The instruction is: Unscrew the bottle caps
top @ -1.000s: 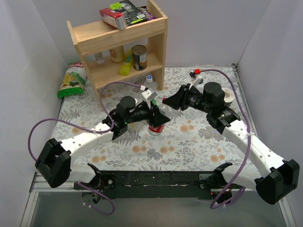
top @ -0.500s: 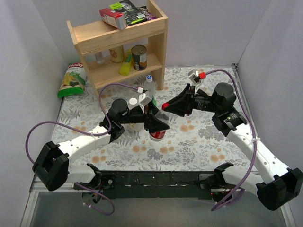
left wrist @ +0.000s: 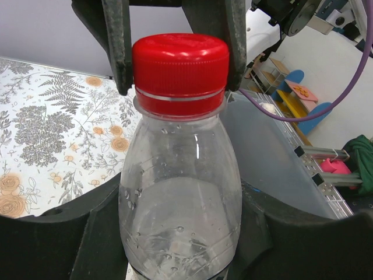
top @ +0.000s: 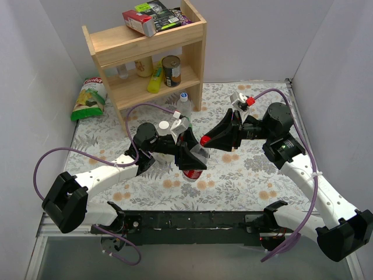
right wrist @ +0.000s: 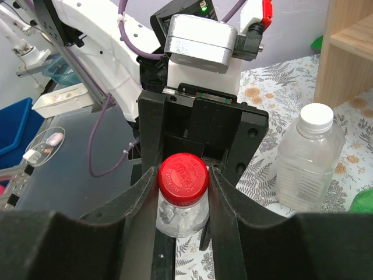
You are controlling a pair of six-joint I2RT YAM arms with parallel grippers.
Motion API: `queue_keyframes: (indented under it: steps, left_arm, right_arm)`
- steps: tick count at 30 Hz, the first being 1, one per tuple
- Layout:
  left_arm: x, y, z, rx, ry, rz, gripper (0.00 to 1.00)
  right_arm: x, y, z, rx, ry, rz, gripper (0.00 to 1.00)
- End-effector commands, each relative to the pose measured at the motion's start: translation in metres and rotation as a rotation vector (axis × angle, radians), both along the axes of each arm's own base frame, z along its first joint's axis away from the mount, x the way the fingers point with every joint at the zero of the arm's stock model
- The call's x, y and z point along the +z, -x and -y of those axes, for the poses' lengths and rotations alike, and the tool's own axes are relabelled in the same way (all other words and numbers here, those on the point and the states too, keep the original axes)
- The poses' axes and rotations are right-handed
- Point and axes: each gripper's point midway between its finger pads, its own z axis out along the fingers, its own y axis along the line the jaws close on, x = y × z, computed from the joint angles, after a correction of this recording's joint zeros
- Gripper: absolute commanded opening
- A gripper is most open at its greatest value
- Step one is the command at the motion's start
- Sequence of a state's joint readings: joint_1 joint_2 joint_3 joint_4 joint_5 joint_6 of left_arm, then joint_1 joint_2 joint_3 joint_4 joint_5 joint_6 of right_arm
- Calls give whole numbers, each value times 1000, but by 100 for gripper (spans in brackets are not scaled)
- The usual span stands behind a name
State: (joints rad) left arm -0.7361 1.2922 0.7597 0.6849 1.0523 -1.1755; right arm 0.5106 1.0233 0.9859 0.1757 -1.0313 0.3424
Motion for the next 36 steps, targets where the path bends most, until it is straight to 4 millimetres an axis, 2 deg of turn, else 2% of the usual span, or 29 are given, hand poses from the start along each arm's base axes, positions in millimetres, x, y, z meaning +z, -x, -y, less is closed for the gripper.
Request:
queue_keyframes:
  steps: [1,5,8,9,11,12,13,15,20,23,25,26,27,30,36]
  left_arm:
    - [23,15,2,-48,68,77,34]
    - [21,6,6,7,52,74,34]
    - [19,-3,8,60,41,76,33]
    - [18,-6,8,74,36,74,34]
    - [16,-10,9,100,25,71,34]
    - [16,-12,9,109,25,74,34]
    - [14,-12,9,115,19,75,34]
    - [16,-18,9,145,18,82,34]
    - [12,-30,8,223,-9,99,34]
    - [10,-43,8,300,-32,98,34]
    - [5,-56,6,372,-59,94,34]
    - [6,-60,5,395,-65,102,34]
    - [6,-64,4,419,-69,116,34]
    - [1,-80,0,518,-104,100,34]
    - [-5,-87,0,550,-125,90,34]
  right_arm:
    - [-12,4,-4,39,34,-8,1]
    - [-15,-1,-5,2,45,-26,1]
    - [-11,-7,-3,-47,47,-29,23]
    - [-12,-10,-2,-73,55,-39,36]
    - [-9,-11,0,-105,55,-34,47]
    - [-10,-15,1,-137,63,-37,62]
    - [-11,-15,3,-151,71,-41,68]
    - [-9,-16,6,-180,70,-33,73]
    - [-9,-16,11,-208,92,-42,77]
    - [2,-19,14,-240,100,-37,78]
    - [13,-32,19,-340,93,-44,78]
    - [11,-38,22,-395,105,-100,78]
    - [12,-54,29,-507,110,-119,80]
    - [14,-68,39,-645,65,-193,81]
    - [7,-83,32,-722,58,-237,81]
